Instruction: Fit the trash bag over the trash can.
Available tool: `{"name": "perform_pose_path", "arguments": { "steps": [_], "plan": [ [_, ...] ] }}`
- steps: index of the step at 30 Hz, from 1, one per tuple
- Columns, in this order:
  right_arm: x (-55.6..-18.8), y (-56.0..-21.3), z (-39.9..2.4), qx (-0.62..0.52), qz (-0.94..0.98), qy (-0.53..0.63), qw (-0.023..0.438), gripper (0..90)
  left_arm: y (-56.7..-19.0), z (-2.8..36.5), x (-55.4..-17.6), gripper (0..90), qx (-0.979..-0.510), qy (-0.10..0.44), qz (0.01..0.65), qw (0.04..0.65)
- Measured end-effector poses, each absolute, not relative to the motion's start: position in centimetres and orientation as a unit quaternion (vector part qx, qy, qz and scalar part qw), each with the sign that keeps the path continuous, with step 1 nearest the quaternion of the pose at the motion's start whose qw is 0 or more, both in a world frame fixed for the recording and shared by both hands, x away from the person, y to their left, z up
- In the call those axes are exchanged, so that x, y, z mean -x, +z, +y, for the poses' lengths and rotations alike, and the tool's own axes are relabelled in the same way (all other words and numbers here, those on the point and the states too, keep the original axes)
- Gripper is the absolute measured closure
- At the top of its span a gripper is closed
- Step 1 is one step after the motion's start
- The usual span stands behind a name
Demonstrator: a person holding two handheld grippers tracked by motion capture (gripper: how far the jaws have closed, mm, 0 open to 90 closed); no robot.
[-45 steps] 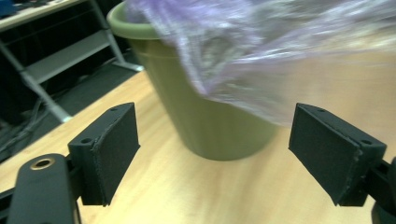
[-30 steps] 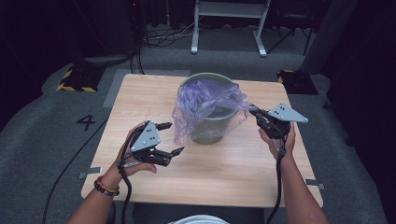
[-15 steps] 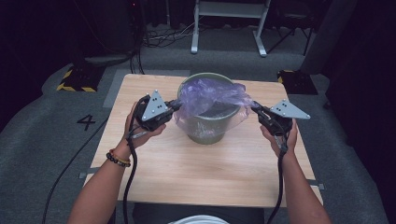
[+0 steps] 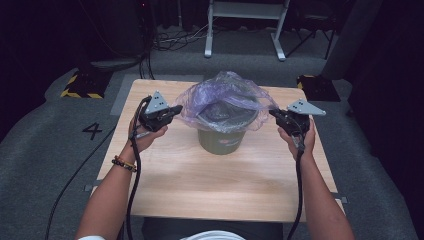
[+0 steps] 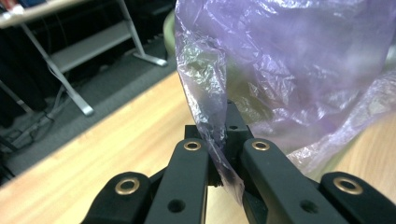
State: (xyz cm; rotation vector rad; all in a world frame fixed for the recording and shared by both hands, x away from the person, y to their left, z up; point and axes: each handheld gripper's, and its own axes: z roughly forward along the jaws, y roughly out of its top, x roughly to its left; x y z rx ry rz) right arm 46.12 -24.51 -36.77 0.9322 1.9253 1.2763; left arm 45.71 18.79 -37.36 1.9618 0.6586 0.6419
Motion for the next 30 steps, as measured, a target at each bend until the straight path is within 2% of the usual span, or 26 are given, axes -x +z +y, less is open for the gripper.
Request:
{"name": "perform_pose_path", "arguments": {
  "steps": [10,13,14,15,16,17,18,20,21,22,24,30],
  "plan": [
    [-47.2,-37.9,-24.3,-0.365,0.741,0.468,0.314,88.8,-40.4,18.3,-45.6,89.1,-0.814,0.256,0.268,0.447],
    [-47.0,-38.0,-24.6,-0.362,0.741,0.468,0.319,86.0,-40.5,18.6,-45.5,58.1,-0.805,0.259,0.285,0.451],
    [-47.0,-38.0,-24.6,-0.362,0.741,0.468,0.319,86.0,-40.4,18.8,-45.3,58.1,-0.799,0.26,0.291,0.456],
    [-46.5,-37.7,-24.7,-0.352,0.74,0.473,0.325,81.9,-39.8,19.2,-44.8,41.2,-0.791,0.263,0.289,0.47],
    [-46.5,-37.7,-24.7,-0.352,0.74,0.473,0.325,81.9,-39.8,19.2,-44.8,36.7,-0.791,0.263,0.289,0.47],
    [-46.0,-37.3,-24.9,-0.345,0.737,0.477,0.332,73.3,-39.4,19.4,-44.3,32.2,-0.787,0.268,0.283,0.478],
    [-46.0,-37.3,-24.9,-0.345,0.737,0.477,0.332,73.3,-39.1,19.5,-44.0,32.2,-0.786,0.273,0.278,0.479],
    [-45.4,-36.7,-25.2,-0.337,0.733,0.49,0.33,60.8,-38.0,19.7,-42.5,24.0,-0.788,0.274,0.249,0.492],
    [-45.2,-36.4,-25.3,-0.333,0.733,0.492,0.332,56.6,-37.6,19.7,-42.0,21.5,-0.789,0.274,0.239,0.495],
    [-45.2,-36.4,-25.3,-0.333,0.733,0.492,0.332,56.6,-37.6,19.7,-42.0,19.5,-0.789,0.274,0.239,0.495],
    [-44.5,-35.7,-25.5,-0.321,0.727,0.509,0.33,47.9,-36.9,19.7,-41.1,17.6,-0.793,0.272,0.22,0.498],
    [-43.7,-34.5,-25.7,-0.304,0.716,0.533,0.333,41.2,-34.9,19.8,-39.1,16.1,-0.789,0.266,0.185,0.521]
  ]
}}
